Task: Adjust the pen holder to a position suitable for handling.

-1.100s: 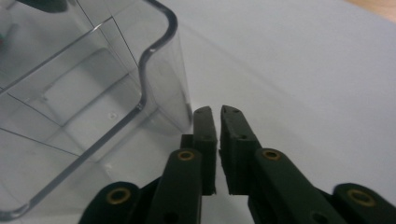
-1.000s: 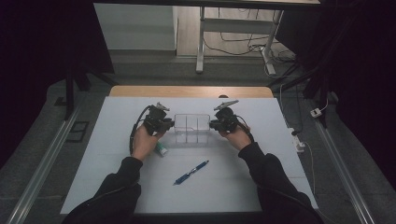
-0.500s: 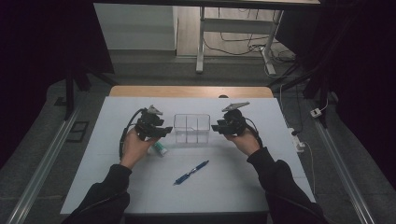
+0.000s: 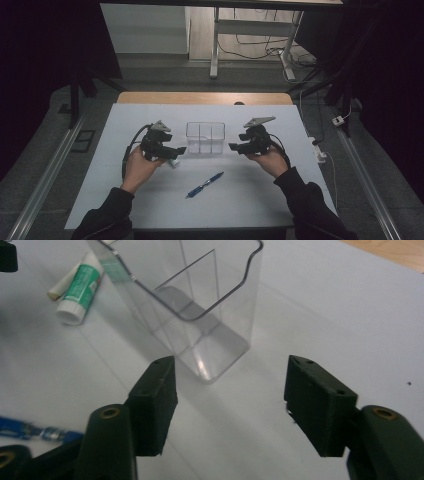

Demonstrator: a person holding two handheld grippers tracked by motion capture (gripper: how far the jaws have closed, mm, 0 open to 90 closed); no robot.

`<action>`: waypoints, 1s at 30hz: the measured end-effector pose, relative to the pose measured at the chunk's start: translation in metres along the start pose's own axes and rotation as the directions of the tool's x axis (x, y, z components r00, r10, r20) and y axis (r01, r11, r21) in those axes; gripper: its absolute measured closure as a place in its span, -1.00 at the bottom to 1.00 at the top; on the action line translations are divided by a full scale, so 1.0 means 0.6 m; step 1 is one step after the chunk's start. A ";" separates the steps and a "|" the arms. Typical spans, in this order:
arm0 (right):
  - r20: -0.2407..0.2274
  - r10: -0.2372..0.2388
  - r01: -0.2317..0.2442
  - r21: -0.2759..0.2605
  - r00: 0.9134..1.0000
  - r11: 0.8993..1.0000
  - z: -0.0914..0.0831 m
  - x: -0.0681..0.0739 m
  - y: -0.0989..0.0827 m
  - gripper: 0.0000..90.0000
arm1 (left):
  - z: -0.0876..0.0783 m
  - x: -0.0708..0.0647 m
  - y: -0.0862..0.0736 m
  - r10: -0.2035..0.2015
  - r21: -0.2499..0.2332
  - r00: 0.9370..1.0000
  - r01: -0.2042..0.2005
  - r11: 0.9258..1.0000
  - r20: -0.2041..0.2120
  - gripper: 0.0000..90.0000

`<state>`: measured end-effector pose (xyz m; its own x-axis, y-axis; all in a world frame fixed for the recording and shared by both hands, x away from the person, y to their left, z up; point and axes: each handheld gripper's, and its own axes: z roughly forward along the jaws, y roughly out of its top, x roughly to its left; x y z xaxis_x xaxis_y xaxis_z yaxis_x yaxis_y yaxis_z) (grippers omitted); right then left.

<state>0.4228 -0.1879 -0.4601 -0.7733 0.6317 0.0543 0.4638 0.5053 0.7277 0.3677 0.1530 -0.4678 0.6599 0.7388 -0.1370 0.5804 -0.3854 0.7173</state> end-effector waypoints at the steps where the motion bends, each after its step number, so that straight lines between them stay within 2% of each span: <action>1: -0.005 0.001 -0.001 -0.006 1.000 1.000 -0.006 0.005 -0.004 -0.24 | -0.003 -0.004 -0.002 0.005 -0.003 1.000 -0.005 1.000 0.009 -0.59; 6: -0.015 0.005 -0.005 -0.018 1.000 1.000 -0.022 0.014 -0.014 -0.37 | -0.012 -0.021 -0.012 0.013 -0.003 0.999 -0.013 1.000 0.039 -0.68; 18: -0.057 0.004 -0.005 -0.027 0.998 1.000 -0.065 0.045 -0.050 -0.65 | -0.031 -0.053 -0.034 0.024 -0.022 0.997 -0.022 1.000 0.072 -0.90; 23: -0.055 0.008 -0.009 -0.025 0.998 1.000 -0.082 0.057 -0.066 -0.78 | -0.040 -0.063 -0.043 0.046 -0.038 0.995 -0.043 0.998 0.091 -0.95; 30: -0.065 0.021 -0.023 -0.029 0.998 0.999 -0.104 0.069 -0.089 -0.92 | -0.040 -0.080 -0.053 0.083 -0.020 0.991 -0.081 0.996 0.103 -0.98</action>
<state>0.3389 -0.2252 -0.4539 -0.7902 0.6022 0.1139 0.4686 0.4738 0.7456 0.3059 0.1435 -0.4676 0.7516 0.6431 -0.1468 0.5152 -0.4333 0.7395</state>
